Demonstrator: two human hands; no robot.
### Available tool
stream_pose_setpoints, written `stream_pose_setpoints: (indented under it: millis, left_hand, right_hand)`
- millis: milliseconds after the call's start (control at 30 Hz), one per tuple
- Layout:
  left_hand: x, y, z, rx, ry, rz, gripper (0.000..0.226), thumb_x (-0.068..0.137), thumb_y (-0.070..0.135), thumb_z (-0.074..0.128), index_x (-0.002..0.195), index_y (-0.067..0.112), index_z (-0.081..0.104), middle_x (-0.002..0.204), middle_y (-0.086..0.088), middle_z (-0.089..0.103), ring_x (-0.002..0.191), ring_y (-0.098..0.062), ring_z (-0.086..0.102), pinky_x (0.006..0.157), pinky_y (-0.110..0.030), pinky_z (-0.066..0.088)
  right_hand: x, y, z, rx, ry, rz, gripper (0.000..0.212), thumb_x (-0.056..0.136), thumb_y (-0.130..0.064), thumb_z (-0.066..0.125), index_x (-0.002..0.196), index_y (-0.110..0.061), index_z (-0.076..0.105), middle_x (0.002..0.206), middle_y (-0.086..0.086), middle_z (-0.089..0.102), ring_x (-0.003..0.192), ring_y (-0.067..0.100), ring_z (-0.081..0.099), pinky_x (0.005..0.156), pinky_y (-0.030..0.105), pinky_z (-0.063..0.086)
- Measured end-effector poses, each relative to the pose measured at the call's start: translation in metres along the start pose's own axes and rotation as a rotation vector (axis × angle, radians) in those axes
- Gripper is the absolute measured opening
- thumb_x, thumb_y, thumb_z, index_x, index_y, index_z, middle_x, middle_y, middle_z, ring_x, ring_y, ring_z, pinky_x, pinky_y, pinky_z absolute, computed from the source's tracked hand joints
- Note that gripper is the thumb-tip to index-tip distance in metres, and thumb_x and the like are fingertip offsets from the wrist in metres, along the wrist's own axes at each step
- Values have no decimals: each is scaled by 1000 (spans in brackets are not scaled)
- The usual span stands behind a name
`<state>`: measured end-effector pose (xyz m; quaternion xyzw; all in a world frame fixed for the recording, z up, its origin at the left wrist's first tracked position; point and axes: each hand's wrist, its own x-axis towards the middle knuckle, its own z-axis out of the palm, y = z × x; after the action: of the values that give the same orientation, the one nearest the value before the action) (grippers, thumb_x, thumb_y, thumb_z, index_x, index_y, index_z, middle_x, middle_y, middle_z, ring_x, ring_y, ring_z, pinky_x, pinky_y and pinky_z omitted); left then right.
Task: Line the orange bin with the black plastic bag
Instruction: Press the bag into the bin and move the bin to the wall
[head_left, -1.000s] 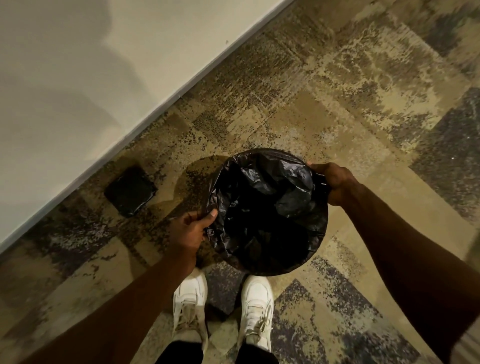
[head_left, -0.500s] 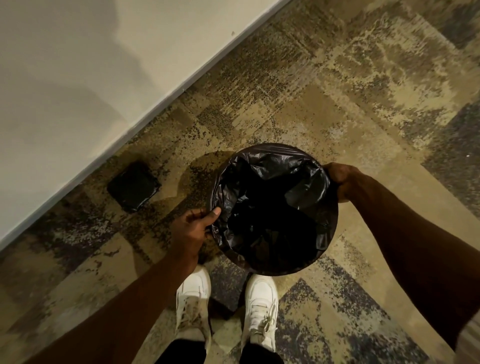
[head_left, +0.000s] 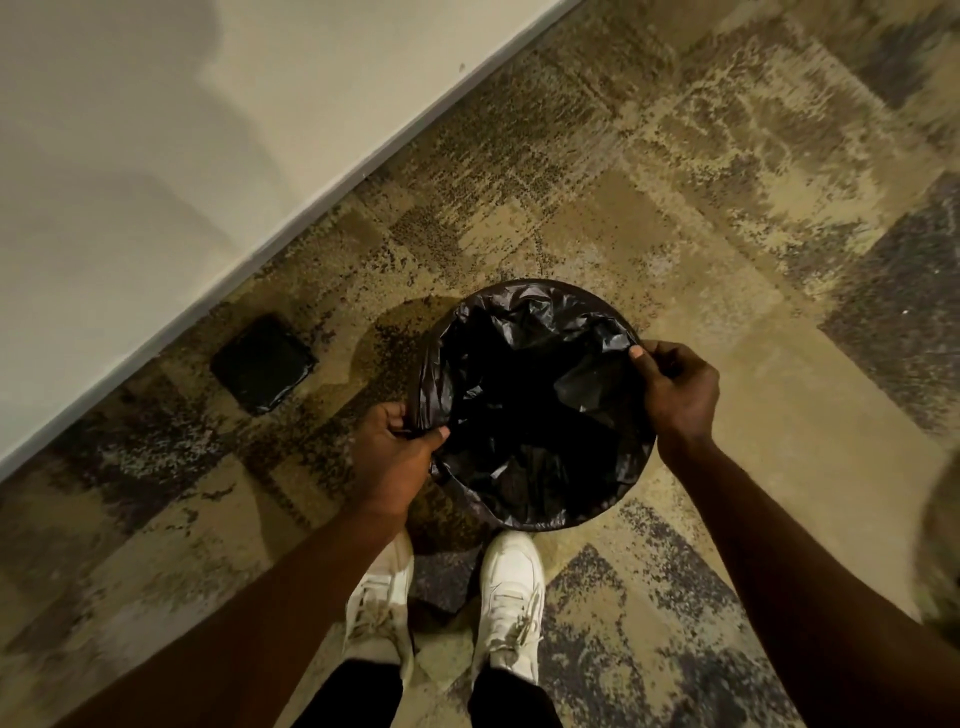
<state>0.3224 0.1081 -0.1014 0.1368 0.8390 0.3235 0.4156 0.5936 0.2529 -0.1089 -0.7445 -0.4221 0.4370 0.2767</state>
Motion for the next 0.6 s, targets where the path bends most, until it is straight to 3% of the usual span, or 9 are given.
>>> stream_pose_setpoints:
  millis: [67, 133, 200, 267, 333, 433, 533, 600]
  left_hand:
    - [4, -4, 0, 40, 13, 6, 38, 77, 7, 91, 108, 7, 70, 97, -9, 76, 93, -32, 76, 85, -50, 64]
    - [7, -7, 0, 49, 8, 33, 37, 80, 8, 89, 110, 7, 69, 99, -9, 75, 96, -34, 77, 83, -43, 64]
    - [4, -7, -3, 62, -5, 103, 41, 83, 13, 88, 116, 8, 65, 100, -3, 71, 101, -33, 76, 78, -33, 61]
    - [-4, -6, -7, 165, -8, 255, 60, 86, 33, 87, 131, 8, 57, 115, -2, 66, 111, -30, 70, 83, -28, 59]
    - [-11, -8, -13, 414, -2, 465, 88, 86, 60, 77, 150, 11, 43, 148, -12, 53, 136, -33, 57, 104, -42, 56]
    - [-21, -6, -18, 837, -12, 825, 105, 92, 72, 58, 166, 4, 26, 176, -22, 16, 163, -39, 21, 127, -50, 25]
    - [-32, -3, -14, 1066, -164, 1057, 95, 102, 71, 37, 165, 0, 29, 178, -22, 4, 167, -36, 3, 132, -57, 20]
    - [-36, -4, -10, 1187, -246, 1109, 91, 105, 70, 29, 160, -2, 41, 178, -23, 7, 167, -36, 3, 132, -56, 18]
  right_hand:
    - [4, 1, -1, 48, -38, 0, 16, 96, -26, 78, 105, -13, 79, 101, 4, 81, 102, 22, 77, 93, 46, 64]
    - [4, -3, -3, 70, -80, 1, 8, 100, -24, 72, 98, -18, 77, 98, 2, 79, 101, 24, 75, 89, 41, 62]
    - [1, -8, -4, -54, -69, -55, 24, 103, -38, 64, 109, -17, 75, 107, 5, 76, 106, 25, 72, 92, 43, 60]
    - [-7, -12, -6, -429, -13, -296, 46, 106, -50, 54, 133, -16, 65, 131, 11, 67, 121, 29, 64, 101, 46, 54]
    - [-20, -21, -2, -757, -33, -683, 51, 108, -47, 50, 147, -15, 54, 151, 16, 51, 139, 35, 48, 110, 50, 42]
    - [-40, -32, 16, -1016, -303, -1109, 54, 108, -42, 48, 155, -14, 49, 169, 19, 35, 158, 39, 28, 120, 58, 31]
    - [-45, -24, 37, -1296, -586, -1289, 60, 106, -37, 43, 160, -11, 42, 175, 21, 19, 164, 39, 9, 130, 57, 18]
    - [-39, -19, 45, -1471, -630, -1278, 62, 107, -37, 32, 161, -8, 39, 176, 23, 12, 164, 41, 2, 132, 56, 9]
